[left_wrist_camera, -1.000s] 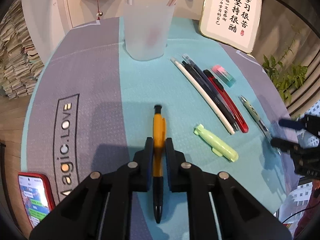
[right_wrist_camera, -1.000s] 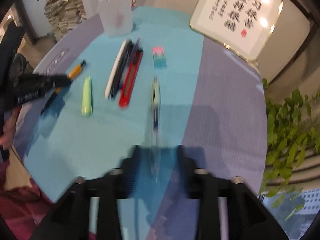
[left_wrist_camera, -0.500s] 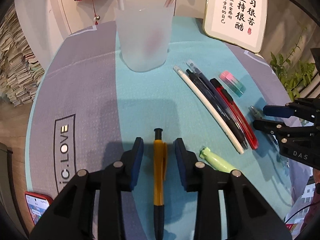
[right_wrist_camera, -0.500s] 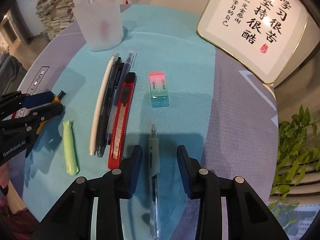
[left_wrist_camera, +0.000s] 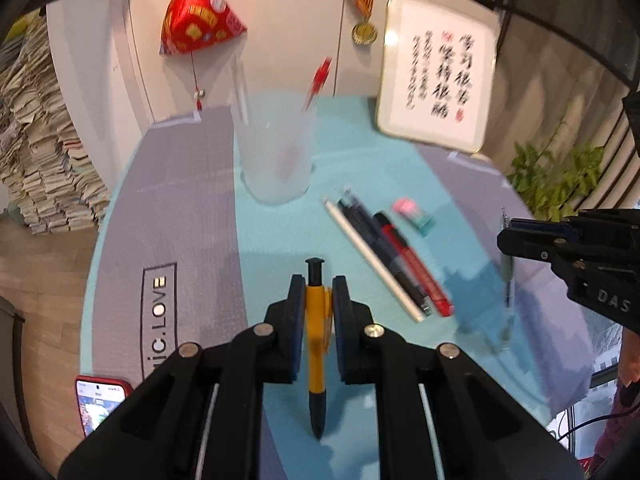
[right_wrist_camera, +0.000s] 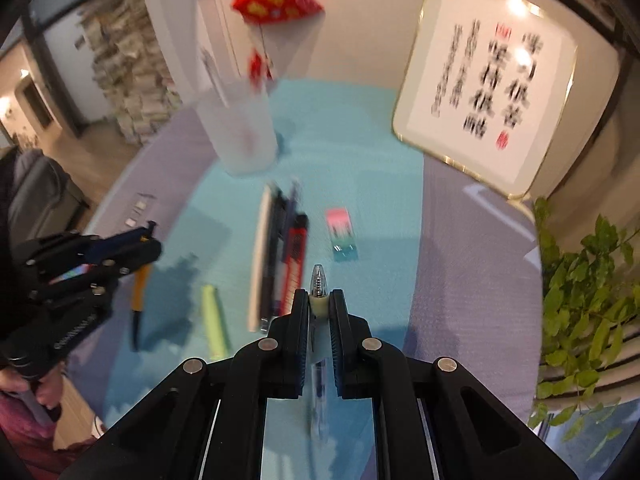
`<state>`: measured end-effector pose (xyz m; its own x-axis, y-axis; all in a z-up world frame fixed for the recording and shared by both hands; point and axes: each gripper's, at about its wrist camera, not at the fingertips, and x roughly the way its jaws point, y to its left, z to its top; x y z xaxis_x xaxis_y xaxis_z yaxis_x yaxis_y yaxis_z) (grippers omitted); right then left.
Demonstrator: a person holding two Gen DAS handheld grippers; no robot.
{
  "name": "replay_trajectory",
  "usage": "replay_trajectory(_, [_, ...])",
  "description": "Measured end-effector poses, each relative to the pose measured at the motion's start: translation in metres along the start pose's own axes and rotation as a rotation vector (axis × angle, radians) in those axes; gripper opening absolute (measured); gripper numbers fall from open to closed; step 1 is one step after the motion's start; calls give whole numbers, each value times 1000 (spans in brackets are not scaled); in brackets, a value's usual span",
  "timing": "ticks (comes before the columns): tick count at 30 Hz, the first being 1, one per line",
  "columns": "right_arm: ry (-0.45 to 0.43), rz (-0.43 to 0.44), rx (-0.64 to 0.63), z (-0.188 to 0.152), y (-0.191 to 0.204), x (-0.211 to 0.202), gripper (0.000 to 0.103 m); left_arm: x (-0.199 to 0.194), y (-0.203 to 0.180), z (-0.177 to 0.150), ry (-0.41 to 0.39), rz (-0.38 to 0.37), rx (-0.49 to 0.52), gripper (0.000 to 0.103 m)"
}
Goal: Organize stationery
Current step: 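Lift both pens upright and carry them over the frosted cup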
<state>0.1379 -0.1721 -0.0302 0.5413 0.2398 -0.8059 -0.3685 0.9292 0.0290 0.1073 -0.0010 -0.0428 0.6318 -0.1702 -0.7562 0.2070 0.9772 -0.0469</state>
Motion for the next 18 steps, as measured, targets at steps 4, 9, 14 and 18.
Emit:
replay_trajectory(4, [-84,31,2,2,13,-31,11,-15,1,7,-38,-17,-5,12])
replay_trajectory(9, [-164,51,-7,12,27,-60,11,-34,6,21,-98,-24,-7,12])
replay_trajectory(14, [-215,72,-11,30,40,-75,11,-48,14,46,-149,1,-9,12])
replay_trajectory(18, [-235,82,-21,49,47,-79,11,-56,23,68,-184,22,-13,12])
